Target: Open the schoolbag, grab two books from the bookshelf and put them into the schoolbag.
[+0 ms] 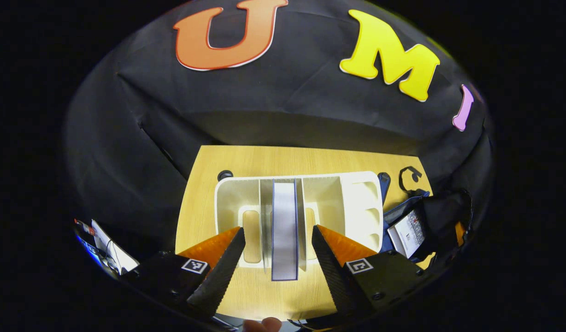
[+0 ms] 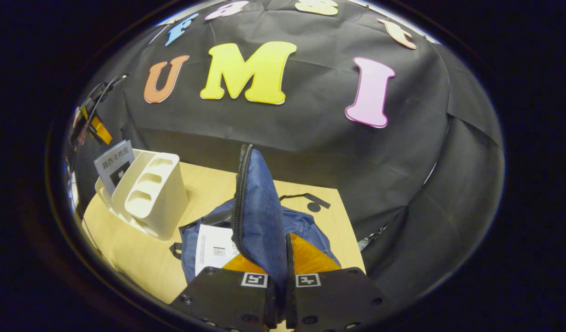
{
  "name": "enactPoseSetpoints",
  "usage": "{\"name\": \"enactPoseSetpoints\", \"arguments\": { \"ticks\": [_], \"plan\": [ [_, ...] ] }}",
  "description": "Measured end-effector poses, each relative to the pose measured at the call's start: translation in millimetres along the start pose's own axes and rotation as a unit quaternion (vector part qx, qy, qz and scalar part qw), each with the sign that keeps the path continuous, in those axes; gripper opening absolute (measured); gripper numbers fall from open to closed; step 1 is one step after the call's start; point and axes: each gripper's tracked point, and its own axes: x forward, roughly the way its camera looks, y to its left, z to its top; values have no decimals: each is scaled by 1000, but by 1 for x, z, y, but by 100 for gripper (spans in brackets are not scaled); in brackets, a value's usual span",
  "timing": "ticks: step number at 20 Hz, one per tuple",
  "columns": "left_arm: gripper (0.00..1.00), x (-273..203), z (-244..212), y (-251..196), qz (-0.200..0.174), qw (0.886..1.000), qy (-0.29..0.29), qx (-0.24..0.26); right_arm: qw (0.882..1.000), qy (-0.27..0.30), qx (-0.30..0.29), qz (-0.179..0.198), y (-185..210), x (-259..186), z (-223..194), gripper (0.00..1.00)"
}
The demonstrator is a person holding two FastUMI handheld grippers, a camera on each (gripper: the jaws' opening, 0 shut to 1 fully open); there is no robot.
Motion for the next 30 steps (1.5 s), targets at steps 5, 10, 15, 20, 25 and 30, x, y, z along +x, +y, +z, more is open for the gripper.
{"name": "enactPoseSetpoints", "arguments": {
  "ticks": [5, 10, 15, 20, 25, 30],
  "plan": [
    [92, 25, -13, 11, 14, 997, 77, 12, 1000, 4, 15, -6, -6, 2, -1, 7],
    [92, 35, -16, -2, -3, 994, 109, 15, 1000, 4, 19, -9, -11, 5, -2, 7],
    [90, 52, -27, -8, -6, 989, 150, 2, 1000, 4, 19, -9, -13, 5, -2, 7],
    [84, 62, -40, -3, 4, 982, 186, -13, 1000, 4, 24, -7, -16, 6, -3, 7],
    [52, 63, -48, -5, 13, 977, 213, -29, 1000, 4, 27, -4, -18, 4, -4, 7],
    [45, 54, -50, -1, 27, 977, 208, -43, 1000, 1, 25, 0, -19, 3, -5, 7]
  ]
}}
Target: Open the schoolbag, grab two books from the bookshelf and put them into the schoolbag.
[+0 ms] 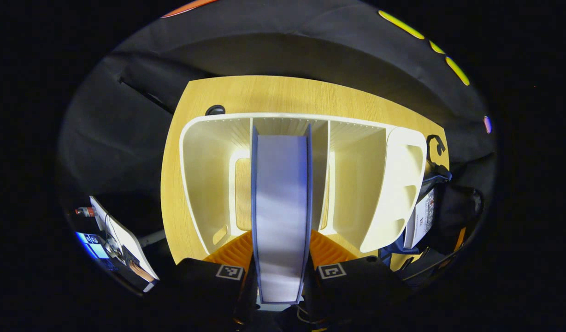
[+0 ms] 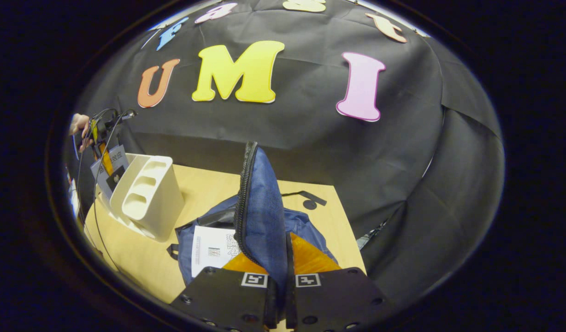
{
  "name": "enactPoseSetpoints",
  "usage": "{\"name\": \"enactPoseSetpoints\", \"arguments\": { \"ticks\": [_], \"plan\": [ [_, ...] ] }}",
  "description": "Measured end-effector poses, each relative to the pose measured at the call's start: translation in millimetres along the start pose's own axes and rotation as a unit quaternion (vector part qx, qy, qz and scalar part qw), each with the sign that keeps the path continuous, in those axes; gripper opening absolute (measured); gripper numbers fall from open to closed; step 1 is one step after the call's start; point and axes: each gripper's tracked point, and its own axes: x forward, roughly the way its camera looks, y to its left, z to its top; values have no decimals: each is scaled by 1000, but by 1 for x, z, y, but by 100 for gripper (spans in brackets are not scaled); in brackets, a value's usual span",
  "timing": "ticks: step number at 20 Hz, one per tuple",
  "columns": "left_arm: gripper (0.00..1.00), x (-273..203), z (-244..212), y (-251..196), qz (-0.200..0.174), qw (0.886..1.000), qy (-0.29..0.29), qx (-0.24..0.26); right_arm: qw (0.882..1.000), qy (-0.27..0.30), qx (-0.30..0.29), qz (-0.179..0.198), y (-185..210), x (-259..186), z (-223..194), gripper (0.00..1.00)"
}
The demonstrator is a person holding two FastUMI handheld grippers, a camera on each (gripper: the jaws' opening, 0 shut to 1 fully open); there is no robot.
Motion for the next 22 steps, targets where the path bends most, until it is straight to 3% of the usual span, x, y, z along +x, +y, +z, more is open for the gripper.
{"name": "enactPoseSetpoints", "arguments": {
  "ticks": [5, 9, 13, 17, 19, 20, 22],
  "plan": [
    [42, -42, -17, 3, -12, 1000, -24, 4, 1000, -4, -2, 8, 2, 0, 0, 7],
    [46, -99, -40, 4, -38, 998, -59, -1, 1000, -6, -7, 15, 5, -1, 0, 7],
    [42, -163, -62, 9, -70, 992, -103, -22, 1000, -7, -10, 20, 5, -4, -1, 7],
    [41, -210, -75, -29, -155, 976, -141, -53, 1000, -9, -11, 24, 8, -7, -3, 7],
    [46, -217, -78, -52, -190, 970, -145, -47, 1000, -8, -11, 26, 9, -8, -3, 7],
    [41, -219, -79, -64, -207, 967, -144, -43, 1000, -9, -12, 27, 9, -9, -4, 7],
    [41, -221, -83, -96, -253, 956, -146, -31, 1000, -8, -8, 28, 8, -9, -4, 7]
  ]
}}
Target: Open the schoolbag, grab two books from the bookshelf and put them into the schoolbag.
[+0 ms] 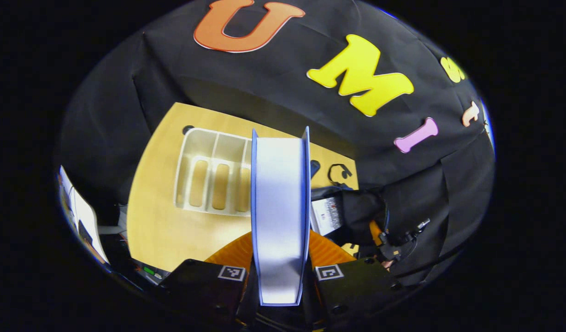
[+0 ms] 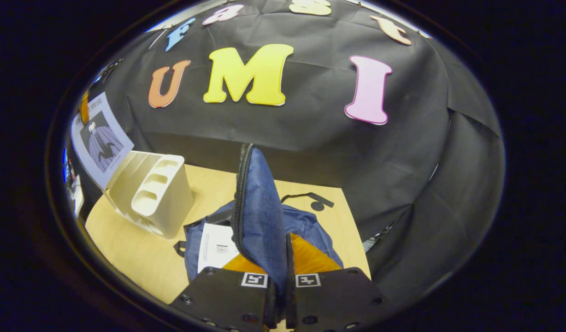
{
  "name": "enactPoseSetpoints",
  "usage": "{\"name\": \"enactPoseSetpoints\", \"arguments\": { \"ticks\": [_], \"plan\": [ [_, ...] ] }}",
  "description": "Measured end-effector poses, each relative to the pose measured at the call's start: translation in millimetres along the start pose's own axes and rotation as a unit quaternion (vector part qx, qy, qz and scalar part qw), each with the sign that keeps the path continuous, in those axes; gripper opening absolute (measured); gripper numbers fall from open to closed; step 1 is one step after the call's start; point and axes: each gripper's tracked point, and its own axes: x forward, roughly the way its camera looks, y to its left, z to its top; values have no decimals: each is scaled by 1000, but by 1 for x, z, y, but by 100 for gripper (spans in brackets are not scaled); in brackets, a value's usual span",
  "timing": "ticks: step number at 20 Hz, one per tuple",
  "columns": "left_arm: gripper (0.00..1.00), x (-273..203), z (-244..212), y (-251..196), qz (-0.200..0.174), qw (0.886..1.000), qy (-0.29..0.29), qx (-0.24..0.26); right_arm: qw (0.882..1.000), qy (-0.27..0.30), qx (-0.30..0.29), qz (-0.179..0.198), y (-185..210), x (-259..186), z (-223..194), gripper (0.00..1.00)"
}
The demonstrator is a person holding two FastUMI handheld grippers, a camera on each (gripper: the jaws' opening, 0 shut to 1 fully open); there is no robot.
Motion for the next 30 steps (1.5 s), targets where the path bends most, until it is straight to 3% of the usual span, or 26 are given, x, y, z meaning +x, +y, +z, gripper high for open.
{"name": "enactPoseSetpoints", "arguments": {
  "ticks": [4, 9, 20, 30],
  "plan": [
    [41, 44, -30, -48, -66, 998, 10, 1, 1000, -1, 11, -1, -3, 0, 2, 7],
    [41, 124, -82, -98, -121, 990, 67, -19, 1000, 0, 22, 0, -13, 0, 5, 7],
    [41, 269, -116, -142, -162, 977, 91, -104, 1000, 3, 12, 1, -15, 2, 13, 7],
    [41, 342, -137, -171, -203, 965, 97, -132, 1000, -1, 16, -3, -18, 4, 22, 7]
  ]
}}
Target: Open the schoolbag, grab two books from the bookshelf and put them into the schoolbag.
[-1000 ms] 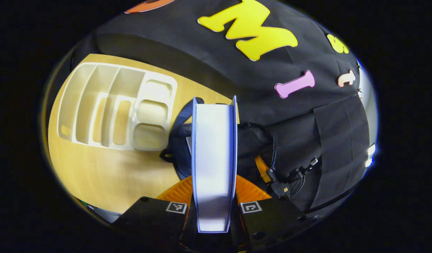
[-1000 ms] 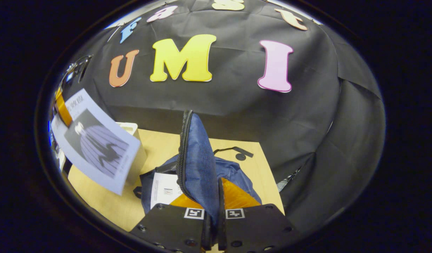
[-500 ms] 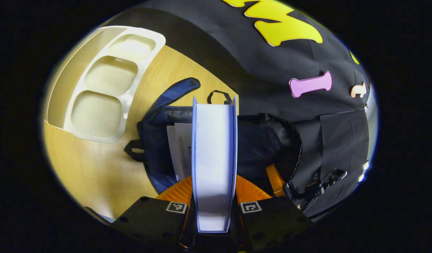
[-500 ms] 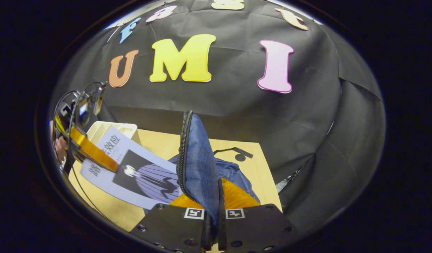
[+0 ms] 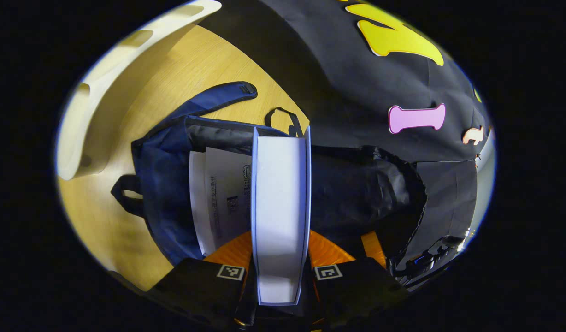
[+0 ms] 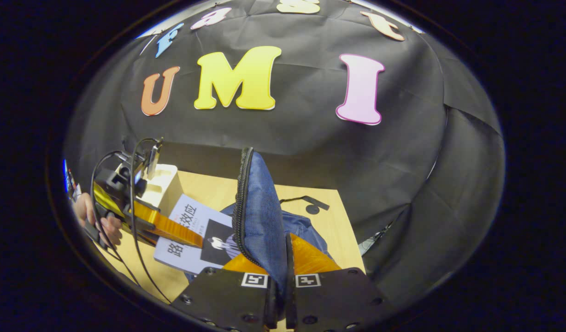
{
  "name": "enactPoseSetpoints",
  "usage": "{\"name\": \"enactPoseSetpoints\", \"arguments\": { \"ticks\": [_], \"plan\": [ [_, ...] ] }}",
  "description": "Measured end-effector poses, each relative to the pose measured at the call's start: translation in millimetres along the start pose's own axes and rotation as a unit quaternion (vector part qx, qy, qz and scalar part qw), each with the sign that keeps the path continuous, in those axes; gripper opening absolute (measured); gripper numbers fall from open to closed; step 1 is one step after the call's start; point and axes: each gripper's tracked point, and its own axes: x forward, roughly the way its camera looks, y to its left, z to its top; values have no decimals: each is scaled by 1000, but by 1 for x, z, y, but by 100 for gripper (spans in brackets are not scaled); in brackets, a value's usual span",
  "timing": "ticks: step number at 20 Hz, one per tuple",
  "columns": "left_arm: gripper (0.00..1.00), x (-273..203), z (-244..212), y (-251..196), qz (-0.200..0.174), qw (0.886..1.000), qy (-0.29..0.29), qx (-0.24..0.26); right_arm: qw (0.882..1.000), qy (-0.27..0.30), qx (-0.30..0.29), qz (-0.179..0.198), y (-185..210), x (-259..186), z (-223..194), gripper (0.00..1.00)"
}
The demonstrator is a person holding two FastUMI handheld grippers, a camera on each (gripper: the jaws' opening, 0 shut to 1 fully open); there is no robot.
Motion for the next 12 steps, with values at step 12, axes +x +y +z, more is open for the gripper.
{"name": "enactPoseSetpoints", "arguments": {
  "ticks": [12],
  "plan": [
    [36, 57, -3, 4, -41, 999, 22, -10, 1000, -1, -5, 1, 0, -1, 3, 7]
  ]
}}
